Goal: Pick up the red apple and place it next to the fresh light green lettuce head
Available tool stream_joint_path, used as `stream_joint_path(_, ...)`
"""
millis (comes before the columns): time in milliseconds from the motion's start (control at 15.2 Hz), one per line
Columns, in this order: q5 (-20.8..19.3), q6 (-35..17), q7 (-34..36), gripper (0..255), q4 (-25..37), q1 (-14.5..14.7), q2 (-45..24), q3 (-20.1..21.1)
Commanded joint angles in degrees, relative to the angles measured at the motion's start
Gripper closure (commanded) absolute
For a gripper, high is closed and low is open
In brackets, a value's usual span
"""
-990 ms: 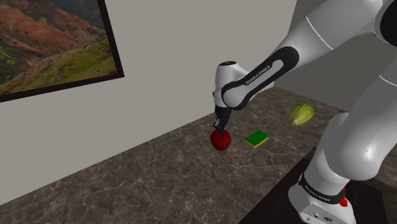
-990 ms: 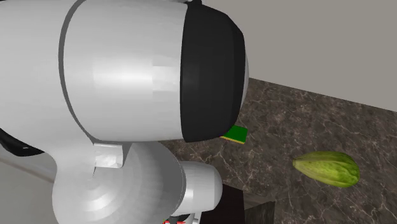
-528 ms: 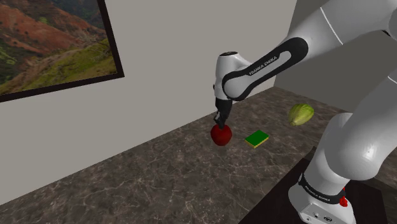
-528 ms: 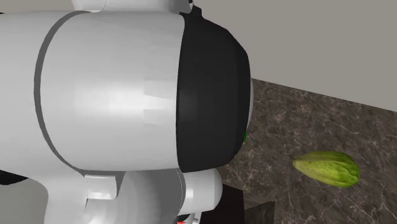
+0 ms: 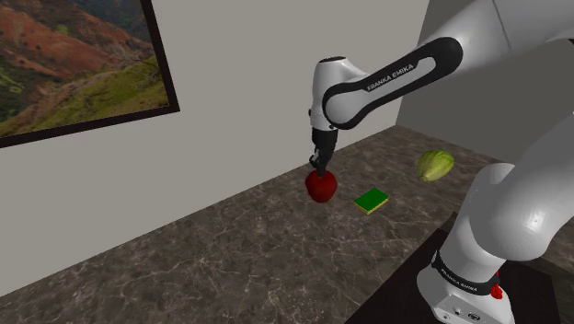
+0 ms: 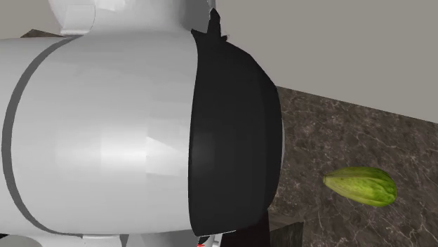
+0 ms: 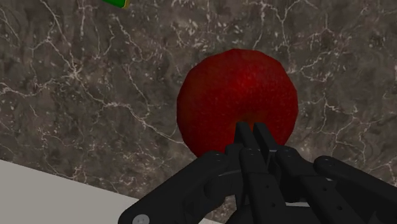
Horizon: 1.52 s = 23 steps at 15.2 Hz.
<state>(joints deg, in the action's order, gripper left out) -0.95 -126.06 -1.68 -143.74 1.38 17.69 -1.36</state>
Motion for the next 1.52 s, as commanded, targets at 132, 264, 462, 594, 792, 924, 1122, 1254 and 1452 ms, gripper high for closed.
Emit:
stream_joint_path(132,0.0,3.4,-0.1,255,1.8,0.0,1.6,0.0)
stream_joint_path(264,0.0,5.1,-0.1,255,2.8,0.0,2.3,0.0)
stream_joint_path(462,0.0,7.6,-0.1,255,4.4,0.0,3.2,0.0)
stream_joint_path(594,0.0,9.3,-0.1,255,5.5,0.0,3.7,0.0)
stream_joint_path(792,0.0,11.7,-0.1,255,7.3,0.0,4.4,0.0)
stream_joint_path(924,0.0,13.3,-0.1,255,8.5,0.0,4.8,0.1)
stream_joint_path(1122,0.0,15.3,-0.1,255,10.0,0.0,5.2,0.1)
stream_joint_path(1254,-0.8,15.7,-2.4,255,7.7,-1.1,8.0,-1.6)
stream_joint_path(1452,-2.3,16.4,-5.8,255,4.7,-2.8,11.8,-4.2)
